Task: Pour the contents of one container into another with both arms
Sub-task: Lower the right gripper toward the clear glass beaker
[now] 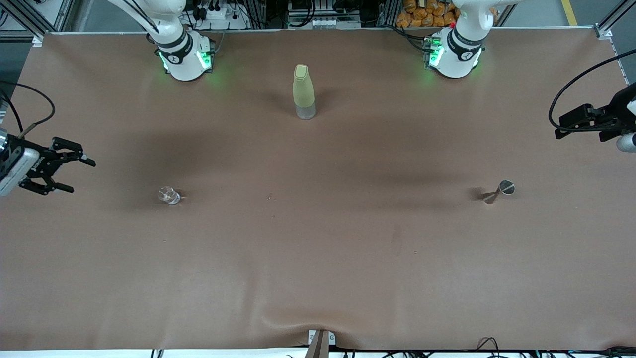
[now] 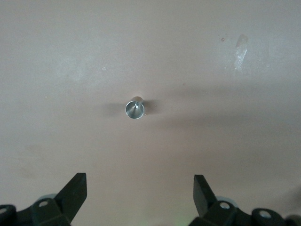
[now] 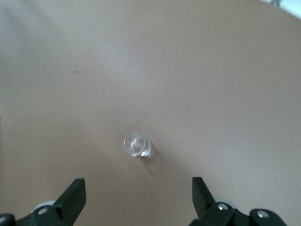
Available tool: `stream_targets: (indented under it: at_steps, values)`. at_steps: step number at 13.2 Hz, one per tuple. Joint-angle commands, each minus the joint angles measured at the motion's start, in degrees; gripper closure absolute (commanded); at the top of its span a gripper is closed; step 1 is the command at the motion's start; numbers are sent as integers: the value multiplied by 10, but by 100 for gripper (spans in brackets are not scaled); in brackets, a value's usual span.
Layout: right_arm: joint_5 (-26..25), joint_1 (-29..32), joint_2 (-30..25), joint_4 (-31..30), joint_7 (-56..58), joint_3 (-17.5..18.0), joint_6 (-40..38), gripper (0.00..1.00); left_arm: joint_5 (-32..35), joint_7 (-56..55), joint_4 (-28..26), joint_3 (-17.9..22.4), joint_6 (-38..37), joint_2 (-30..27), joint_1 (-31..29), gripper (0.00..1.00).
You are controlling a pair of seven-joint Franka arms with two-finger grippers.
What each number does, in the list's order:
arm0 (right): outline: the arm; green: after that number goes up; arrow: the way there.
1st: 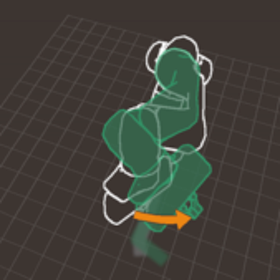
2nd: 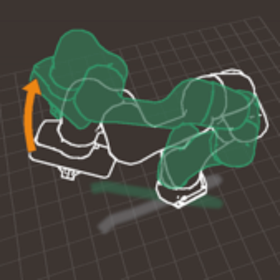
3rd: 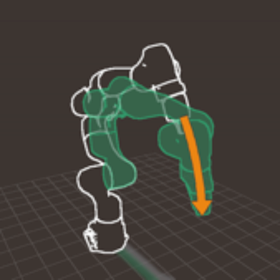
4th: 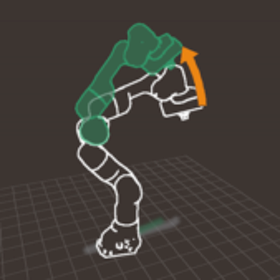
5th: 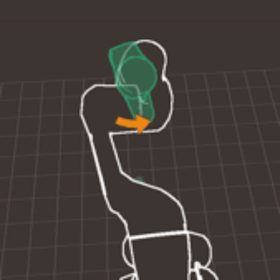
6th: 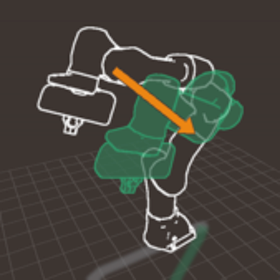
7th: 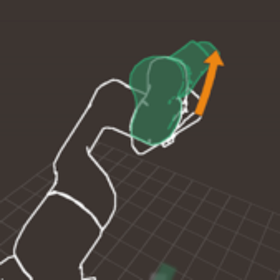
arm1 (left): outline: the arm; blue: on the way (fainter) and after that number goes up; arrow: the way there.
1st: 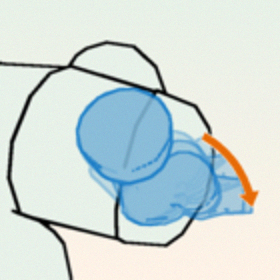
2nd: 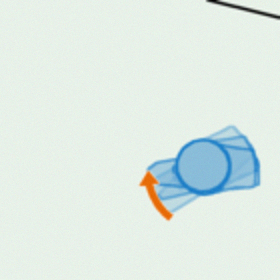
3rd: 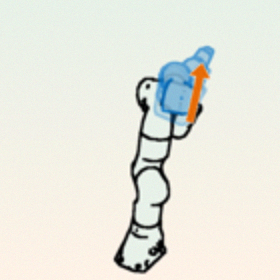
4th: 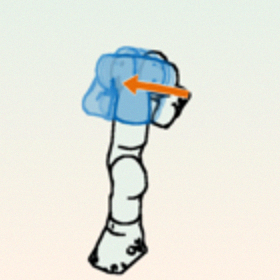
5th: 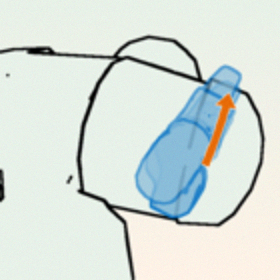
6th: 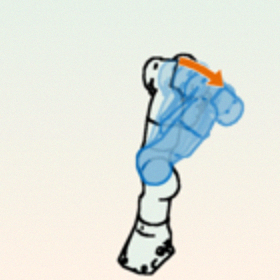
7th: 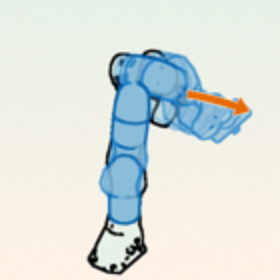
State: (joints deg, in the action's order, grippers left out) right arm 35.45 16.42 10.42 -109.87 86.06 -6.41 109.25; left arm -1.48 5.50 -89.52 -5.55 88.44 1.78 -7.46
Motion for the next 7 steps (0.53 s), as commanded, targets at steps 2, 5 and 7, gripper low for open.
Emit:
stream_targets:
  at_steps: [2, 5, 7]
  values:
    - [167, 46, 89, 6, 268, 9, -69, 0, 1, 20, 5, -2, 1, -1, -3, 0]
    - [223, 56, 150, 13, 360, 9, -96, 0, -12, 35, 4, 2, 1, 0, -4, 0]
    - [265, 59, 186, 13, 413, 9, -117, 0, -13, 39, 4, 3, 1, 0, -5, 0]
